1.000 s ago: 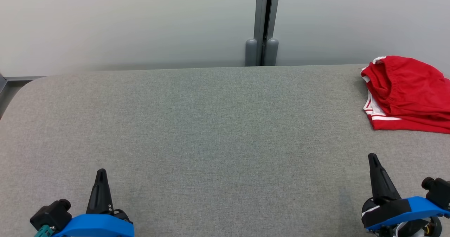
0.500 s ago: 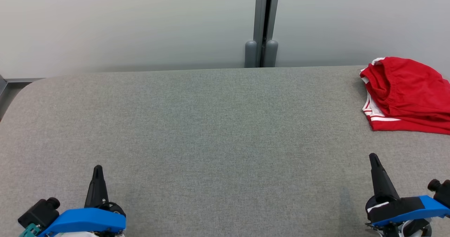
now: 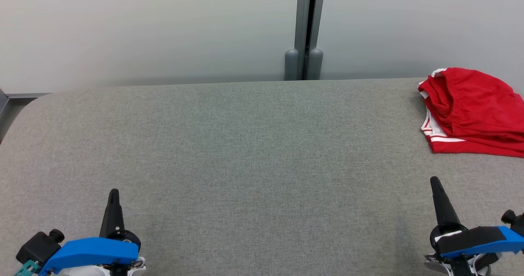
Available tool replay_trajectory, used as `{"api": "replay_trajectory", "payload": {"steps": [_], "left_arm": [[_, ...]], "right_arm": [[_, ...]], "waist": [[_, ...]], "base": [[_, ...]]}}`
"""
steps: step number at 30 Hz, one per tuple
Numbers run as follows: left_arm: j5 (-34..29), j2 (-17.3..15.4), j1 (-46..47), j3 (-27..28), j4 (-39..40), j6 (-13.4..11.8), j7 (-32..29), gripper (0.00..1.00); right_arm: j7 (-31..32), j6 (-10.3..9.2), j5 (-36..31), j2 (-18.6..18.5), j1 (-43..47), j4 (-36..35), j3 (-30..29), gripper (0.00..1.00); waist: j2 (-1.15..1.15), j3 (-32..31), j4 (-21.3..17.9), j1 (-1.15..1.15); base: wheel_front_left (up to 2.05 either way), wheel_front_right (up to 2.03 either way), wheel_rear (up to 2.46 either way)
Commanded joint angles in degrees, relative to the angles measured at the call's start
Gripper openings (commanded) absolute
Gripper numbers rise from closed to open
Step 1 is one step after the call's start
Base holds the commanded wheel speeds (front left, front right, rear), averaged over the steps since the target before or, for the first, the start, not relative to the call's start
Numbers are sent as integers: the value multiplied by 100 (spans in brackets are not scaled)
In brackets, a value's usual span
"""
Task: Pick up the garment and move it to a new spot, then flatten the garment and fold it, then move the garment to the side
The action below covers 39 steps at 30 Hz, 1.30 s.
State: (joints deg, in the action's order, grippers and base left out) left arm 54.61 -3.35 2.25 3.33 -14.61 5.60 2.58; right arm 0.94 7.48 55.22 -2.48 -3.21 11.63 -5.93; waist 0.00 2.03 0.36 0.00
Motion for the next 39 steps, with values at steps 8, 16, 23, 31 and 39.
{"api": "replay_trajectory", "payload": {"steps": [8, 16, 23, 31, 39], "left_arm": [[594, -9, 175, 90, 76, 48, -148, 0], [1155, 2, 227, 126, 75, 77, -288, 0], [1563, 9, 254, 161, 75, 96, -385, 0], [2001, 18, 295, 200, 74, 120, -494, 0], [2410, 26, 317, 235, 74, 142, -596, 0]], "right_arm": [[89, 2, 596, -41, -178, -9, -24, 0], [172, 2, 1148, -45, -198, 35, -32, 0], [236, 2, 1546, -47, -219, 69, -39, 0], [301, 2, 1977, -49, -251, 103, -46, 0], [365, 2, 2378, -52, -276, 131, -51, 0]], "waist": [[0, -20, -4, 0], [0, -43, -8, 0], [0, -61, -12, 0], [0, -82, -16, 0], [0, -102, -20, 0]], "base": [[0, 0, 0], [0, 0, 0], [0, 0, 0], [0, 0, 0], [0, 0, 0]]}}
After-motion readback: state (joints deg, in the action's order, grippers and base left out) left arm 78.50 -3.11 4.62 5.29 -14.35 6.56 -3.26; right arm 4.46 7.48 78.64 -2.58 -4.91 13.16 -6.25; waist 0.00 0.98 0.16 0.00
